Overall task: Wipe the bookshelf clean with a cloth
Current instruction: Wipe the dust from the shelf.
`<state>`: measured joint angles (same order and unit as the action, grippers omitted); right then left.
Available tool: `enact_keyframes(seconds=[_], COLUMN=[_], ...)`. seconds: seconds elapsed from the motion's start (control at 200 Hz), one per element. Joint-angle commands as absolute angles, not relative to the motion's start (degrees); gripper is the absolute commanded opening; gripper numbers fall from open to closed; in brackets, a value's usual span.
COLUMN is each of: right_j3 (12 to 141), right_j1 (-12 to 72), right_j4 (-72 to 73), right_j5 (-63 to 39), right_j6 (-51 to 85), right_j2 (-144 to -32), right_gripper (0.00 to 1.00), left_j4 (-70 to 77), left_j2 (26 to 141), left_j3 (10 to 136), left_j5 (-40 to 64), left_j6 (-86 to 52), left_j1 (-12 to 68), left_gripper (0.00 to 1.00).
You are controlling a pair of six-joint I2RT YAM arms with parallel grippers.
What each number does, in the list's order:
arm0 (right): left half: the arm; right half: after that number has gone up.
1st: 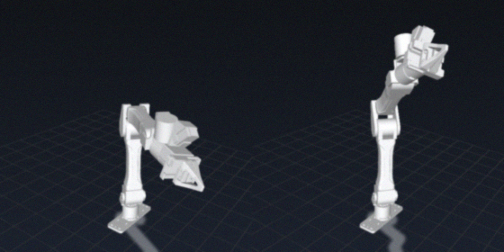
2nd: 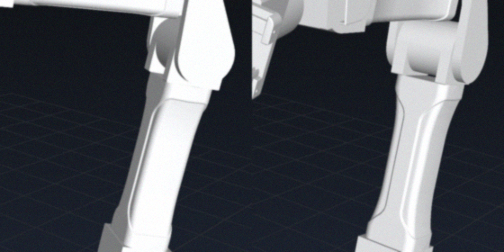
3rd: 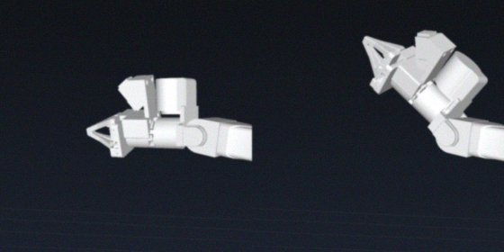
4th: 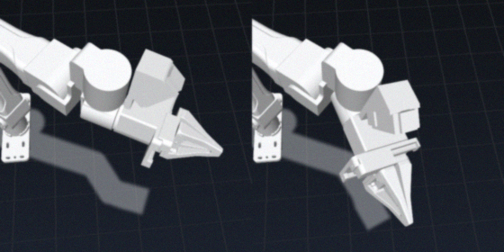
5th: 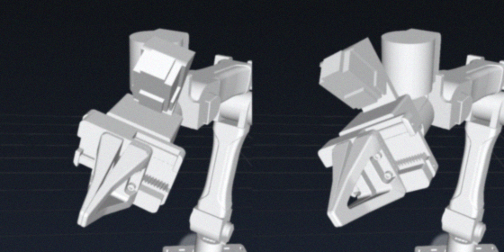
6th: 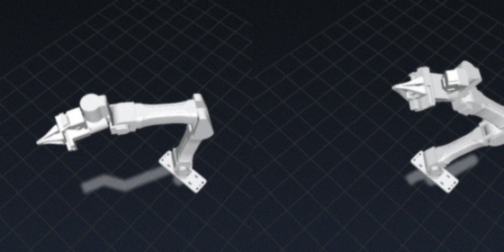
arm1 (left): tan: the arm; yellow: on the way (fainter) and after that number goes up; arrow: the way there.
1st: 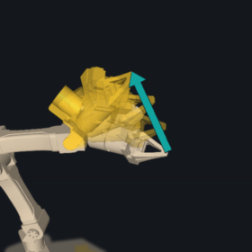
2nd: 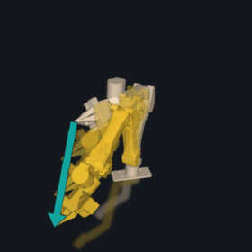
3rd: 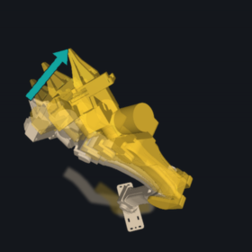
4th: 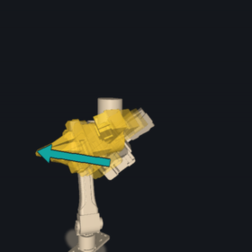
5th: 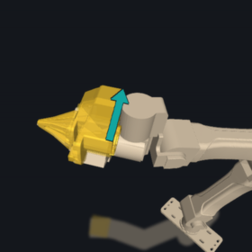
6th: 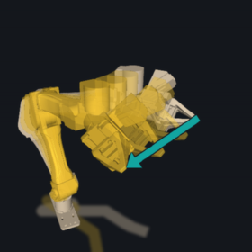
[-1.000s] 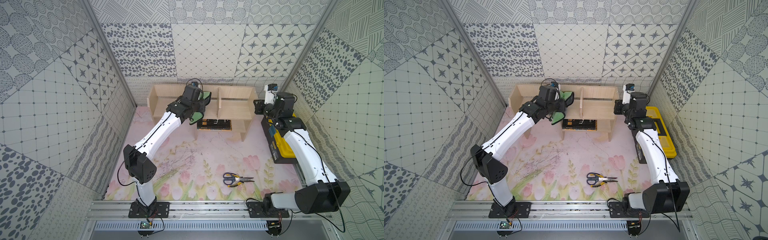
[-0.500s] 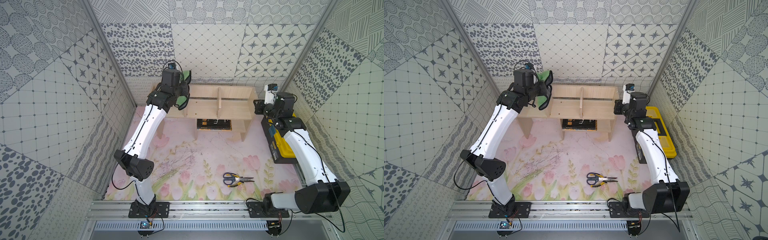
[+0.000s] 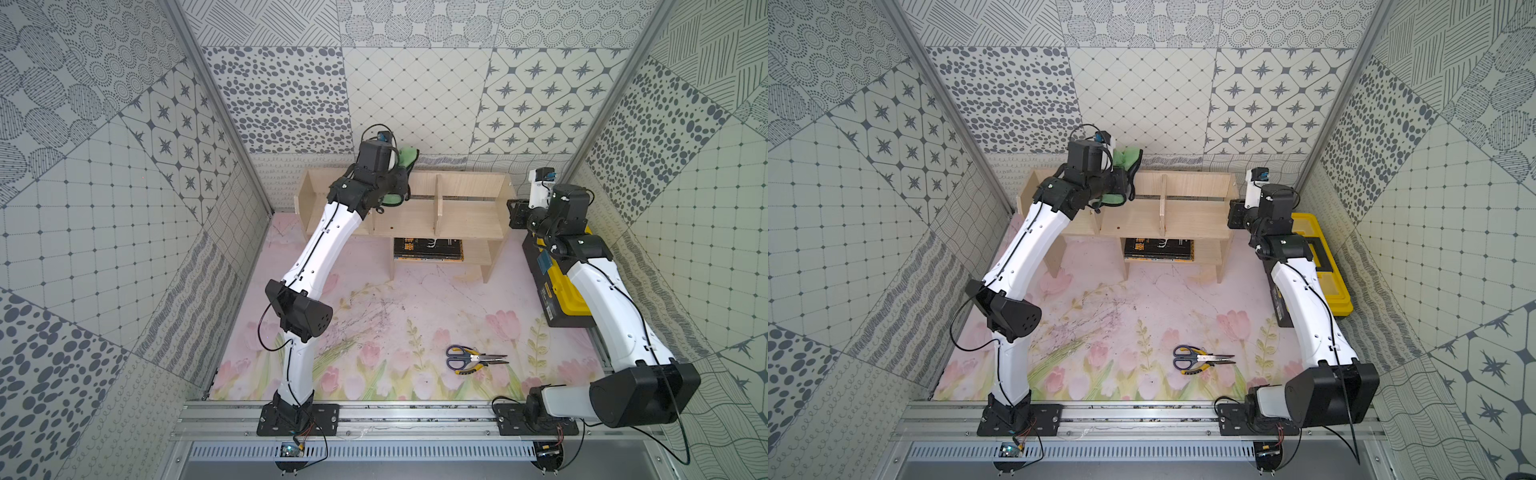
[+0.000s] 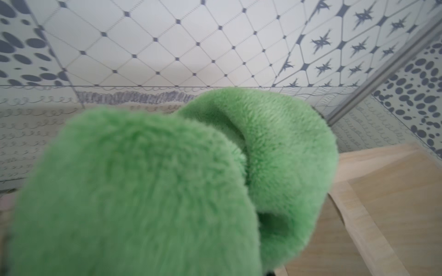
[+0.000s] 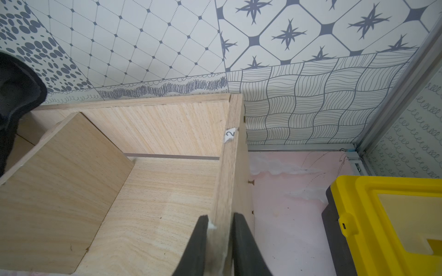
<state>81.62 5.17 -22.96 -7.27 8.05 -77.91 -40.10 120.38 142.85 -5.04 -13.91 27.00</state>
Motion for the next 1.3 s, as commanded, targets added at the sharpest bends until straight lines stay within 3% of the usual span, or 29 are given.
enact_keyframes(seconds=[0.0,0.175,0.415,0.585,0.79,1.171,1.296], right_j3=[82.1,81.5,81.4,81.2,81.5,81.4,81.4], right_j1=[7.0,7.0,7.0,7.0,7.0,7.3,7.3], right_j4=[-21.8,-21.7,-21.7,-21.4,-21.3,-21.2,-21.2], right_j5=[-18.8,-18.2,-17.8,-18.1,-18.4,-18.6,-18.2], right_j6=[10.9,10.2,10.1,10.5,10.9,11.4,11.2], right_j2=[-74.5,-73.8,-74.0,-74.0,-74.3,-73.9,-73.7], right_gripper=[0.0,0.0,0.0,0.0,0.0,0.0,0.0], left_j4=[-35.7,-39.6,-32.8,-32.1,-31.1,-34.6,-35.3], left_j2=[122.0,119.5,105.9,101.4,103.0,119.2,120.2], left_j3=[144.1,140.5,116.5,111.4,119.6,144.1,143.4], left_j5=[2.7,1.6,-1.6,-2.0,-3.0,-6.8,-5.9], left_j6=[-9.1,-0.5,5.9,6.5,5.9,5.8,4.3], left_j1=[30.9,34.5,39.6,42.3,42.6,41.5,41.0], left_gripper=[0.0,0.0,0.0,0.0,0.0,0.0,0.0])
